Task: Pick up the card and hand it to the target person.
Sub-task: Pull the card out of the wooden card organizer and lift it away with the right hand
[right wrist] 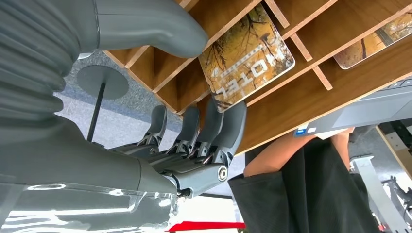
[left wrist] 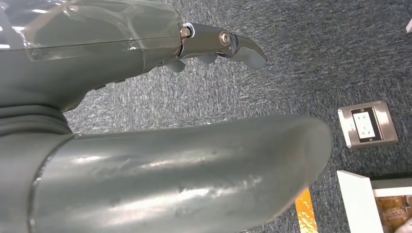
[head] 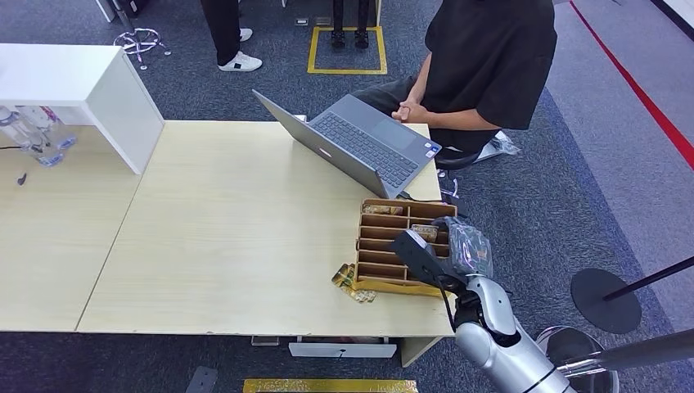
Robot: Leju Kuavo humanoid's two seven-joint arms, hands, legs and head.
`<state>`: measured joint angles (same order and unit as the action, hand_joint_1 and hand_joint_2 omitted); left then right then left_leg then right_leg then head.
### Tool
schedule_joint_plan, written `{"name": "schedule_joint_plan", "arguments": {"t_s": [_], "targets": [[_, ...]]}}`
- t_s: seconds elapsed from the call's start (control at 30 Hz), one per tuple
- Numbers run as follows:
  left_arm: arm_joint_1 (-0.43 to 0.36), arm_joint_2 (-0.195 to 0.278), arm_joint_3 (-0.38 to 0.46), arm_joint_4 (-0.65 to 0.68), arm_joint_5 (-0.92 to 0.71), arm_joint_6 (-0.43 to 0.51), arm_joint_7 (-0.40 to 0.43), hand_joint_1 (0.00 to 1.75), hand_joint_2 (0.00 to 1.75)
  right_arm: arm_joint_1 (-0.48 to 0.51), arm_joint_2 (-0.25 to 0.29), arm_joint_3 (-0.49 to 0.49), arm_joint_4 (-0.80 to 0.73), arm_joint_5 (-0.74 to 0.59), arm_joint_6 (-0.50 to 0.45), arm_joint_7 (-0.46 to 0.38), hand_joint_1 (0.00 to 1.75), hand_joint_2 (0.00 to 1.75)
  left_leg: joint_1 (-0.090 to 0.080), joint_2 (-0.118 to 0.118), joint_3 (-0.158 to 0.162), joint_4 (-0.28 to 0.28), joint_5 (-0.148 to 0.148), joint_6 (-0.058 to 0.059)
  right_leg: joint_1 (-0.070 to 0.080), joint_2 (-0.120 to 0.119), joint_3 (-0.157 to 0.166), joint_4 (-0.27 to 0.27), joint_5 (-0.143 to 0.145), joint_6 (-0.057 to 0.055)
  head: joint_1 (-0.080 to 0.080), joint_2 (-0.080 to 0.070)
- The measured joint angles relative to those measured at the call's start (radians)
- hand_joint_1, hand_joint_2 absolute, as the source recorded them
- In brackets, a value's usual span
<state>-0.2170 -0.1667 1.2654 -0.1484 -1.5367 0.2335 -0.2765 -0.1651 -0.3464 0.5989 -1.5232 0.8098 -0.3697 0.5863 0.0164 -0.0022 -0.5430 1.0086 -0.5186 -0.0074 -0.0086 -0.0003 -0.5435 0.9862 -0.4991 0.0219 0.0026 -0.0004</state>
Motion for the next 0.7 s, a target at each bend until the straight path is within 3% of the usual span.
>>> {"name": "schedule_joint_plan", "arguments": {"t_s": [0.5, 0.7], "targets": [[0.000, 0.000, 0.000, 0.000, 0.000, 0.000, 0.001, 0.00, 0.00, -0.003, 0.005, 0.001, 0.000, 0.014, 0.002, 0.000, 0.99, 1.75, 0.000, 0.000, 0.000, 0.000, 0.000, 0.000, 0.000, 0.000, 0.000, 0.000, 0.000, 0.000, 0.000, 0.000], [0.000, 0.000, 0.000, 0.000, 0.000, 0.000, 0.001, 0.00, 0.00, -0.003, 0.007, 0.001, 0.001, 0.015, 0.002, 0.000, 1.28, 1.75, 0.000, 0.000, 0.000, 0.000, 0.000, 0.000, 0.000, 0.000, 0.000, 0.000, 0.000, 0.000, 0.000, 0.000]]}}
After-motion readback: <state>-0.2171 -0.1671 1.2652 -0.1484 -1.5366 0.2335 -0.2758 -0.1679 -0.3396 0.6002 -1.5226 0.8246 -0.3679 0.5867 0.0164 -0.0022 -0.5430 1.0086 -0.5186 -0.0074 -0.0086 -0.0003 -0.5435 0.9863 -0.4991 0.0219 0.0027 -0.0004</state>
